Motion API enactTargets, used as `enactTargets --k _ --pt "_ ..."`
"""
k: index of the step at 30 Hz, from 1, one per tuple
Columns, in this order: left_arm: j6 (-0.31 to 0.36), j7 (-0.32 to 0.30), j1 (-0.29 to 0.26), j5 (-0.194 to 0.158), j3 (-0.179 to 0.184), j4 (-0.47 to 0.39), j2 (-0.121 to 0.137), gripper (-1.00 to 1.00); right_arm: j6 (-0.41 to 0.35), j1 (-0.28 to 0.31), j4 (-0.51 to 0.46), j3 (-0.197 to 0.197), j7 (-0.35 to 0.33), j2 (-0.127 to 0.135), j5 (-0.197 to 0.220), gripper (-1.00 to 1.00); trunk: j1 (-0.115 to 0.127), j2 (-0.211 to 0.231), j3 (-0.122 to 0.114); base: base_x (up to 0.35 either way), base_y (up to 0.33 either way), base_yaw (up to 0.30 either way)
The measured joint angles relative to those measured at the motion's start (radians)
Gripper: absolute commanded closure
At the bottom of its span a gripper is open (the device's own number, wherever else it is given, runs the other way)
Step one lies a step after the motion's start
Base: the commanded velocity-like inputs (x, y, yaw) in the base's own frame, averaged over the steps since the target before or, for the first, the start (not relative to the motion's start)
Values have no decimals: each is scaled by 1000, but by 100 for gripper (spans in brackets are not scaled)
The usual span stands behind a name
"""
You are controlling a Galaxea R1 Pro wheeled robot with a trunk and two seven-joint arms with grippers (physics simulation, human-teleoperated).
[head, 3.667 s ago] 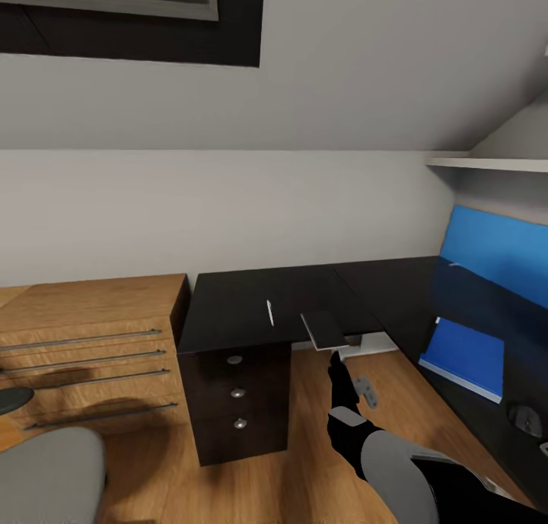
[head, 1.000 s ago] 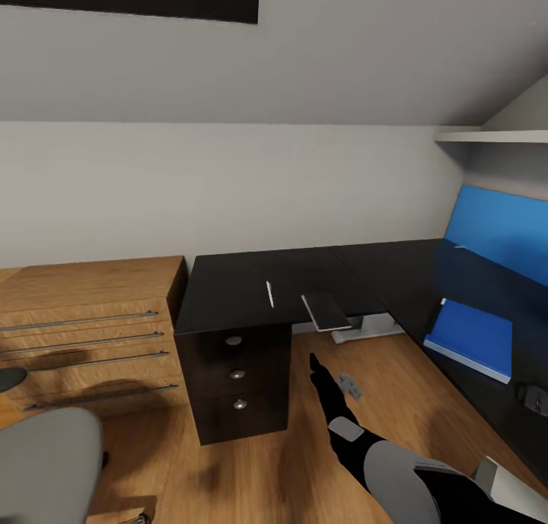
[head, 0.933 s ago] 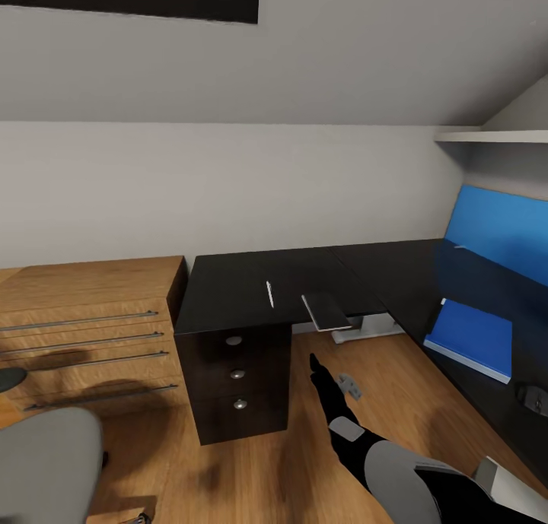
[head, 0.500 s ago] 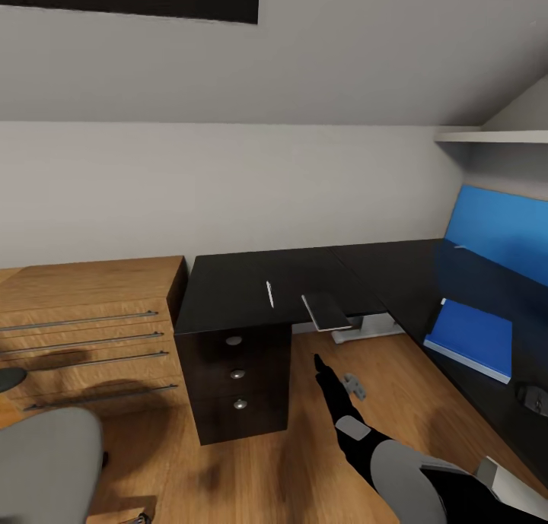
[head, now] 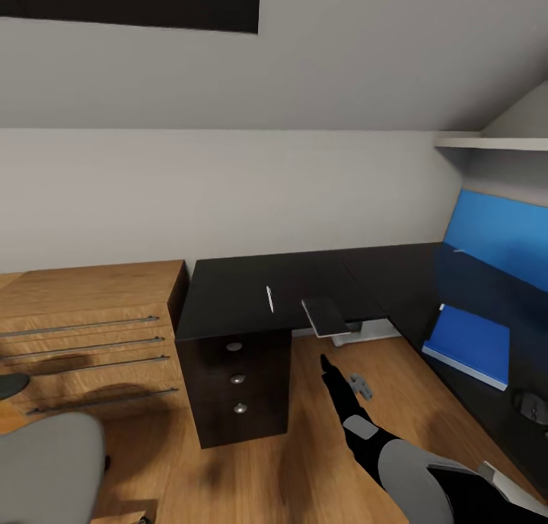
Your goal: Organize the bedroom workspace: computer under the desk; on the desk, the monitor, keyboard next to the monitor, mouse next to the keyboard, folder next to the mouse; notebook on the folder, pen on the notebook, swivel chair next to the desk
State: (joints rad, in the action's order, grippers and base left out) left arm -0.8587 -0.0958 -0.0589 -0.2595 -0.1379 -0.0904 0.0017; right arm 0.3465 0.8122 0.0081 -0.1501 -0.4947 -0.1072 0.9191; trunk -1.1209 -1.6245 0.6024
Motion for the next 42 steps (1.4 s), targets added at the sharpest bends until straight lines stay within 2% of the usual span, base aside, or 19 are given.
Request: enactTargets --k 8,16,24,34,38,42 --pt "1 0 0 0 0 0 0 -100 -9 0 0 0 1 7 0 -100 31 56 -25 0 0 0" --pt "1 0 0 1 0 0 0 -100 -39 0 -1 0 0 24 1 -100 31 56 -25 0 0 0" --pt "1 0 0 0 0 0 0 -100 -116 0 -32 0 -3 46 1 -100 31 56 -25 0 0 0" --pt "1 -1 0 1 0 0 1 -100 -145 0 -54 -1 -3 59 4 -100 31 56 -25 97 0 0" --pt "1 -1 0 1 0 0 1 -100 -188 0 -56 -4 -5 62 16 -100 31 56 -25 222 0 0" --pt "1 -1 0 1 0 0 1 -100 -251 0 -57 -5 -5 63 50 -100 31 56 -25 105 0 0"
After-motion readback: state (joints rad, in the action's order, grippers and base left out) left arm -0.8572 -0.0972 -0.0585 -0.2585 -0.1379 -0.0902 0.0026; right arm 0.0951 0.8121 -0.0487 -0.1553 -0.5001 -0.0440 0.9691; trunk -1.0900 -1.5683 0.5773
